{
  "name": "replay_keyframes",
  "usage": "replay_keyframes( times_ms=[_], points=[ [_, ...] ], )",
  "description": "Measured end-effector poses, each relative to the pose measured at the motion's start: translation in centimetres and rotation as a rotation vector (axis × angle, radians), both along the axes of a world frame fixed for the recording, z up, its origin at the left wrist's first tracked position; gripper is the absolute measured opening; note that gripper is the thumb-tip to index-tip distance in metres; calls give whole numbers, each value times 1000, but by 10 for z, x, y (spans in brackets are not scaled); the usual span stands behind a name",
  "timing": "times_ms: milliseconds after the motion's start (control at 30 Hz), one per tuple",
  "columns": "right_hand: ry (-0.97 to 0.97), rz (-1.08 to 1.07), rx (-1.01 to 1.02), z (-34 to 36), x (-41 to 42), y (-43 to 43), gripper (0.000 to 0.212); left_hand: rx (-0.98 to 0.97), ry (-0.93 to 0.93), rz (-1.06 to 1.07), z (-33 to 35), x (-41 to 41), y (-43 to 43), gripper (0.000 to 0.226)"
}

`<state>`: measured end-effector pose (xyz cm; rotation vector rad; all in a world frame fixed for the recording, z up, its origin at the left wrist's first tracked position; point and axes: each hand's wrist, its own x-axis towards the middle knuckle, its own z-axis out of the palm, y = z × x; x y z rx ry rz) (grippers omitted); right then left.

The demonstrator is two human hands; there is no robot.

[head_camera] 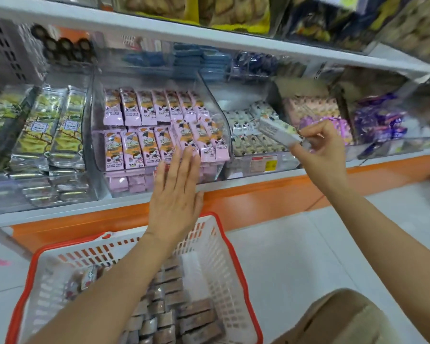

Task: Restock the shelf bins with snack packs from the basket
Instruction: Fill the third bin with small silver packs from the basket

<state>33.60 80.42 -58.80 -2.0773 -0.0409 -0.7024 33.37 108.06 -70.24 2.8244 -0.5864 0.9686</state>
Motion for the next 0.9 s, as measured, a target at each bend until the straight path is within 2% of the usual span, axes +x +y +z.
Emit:
replay_keyframes(
  times_ms=[100, 233, 367, 467, 600, 733, 833, 900],
  points=[
    [82, -149, -22, -6, 42, -14, 31, 37, -7, 14, -9, 5, 0, 71],
    [155, -243, -157, -18, 100, -19, 25, 41, -47, 22, -14, 11, -2, 74],
    [208, -268, -291, -29, 147, -15, 27, 33, -83, 18, -18, 14, -3, 73],
    [322, -276, -429, -33, 171, -9, 30, 20, -102, 16, -20, 16, -3, 73],
    [406, -280, -570, -40, 181, -4, 33, 24, -107, 18, -22, 18, -2, 72],
    [436, -270, -548, -37, 176, -4, 36, 49, -88, 36, -22, 17, -2, 73],
    [384, -228, -557, -30, 161, -5, 42, 65, -64, 48, -21, 16, -2, 74],
    [287, -176, -543, -23, 141, 2, 34, 65, -52, 46, -18, 14, -2, 75]
  ],
)
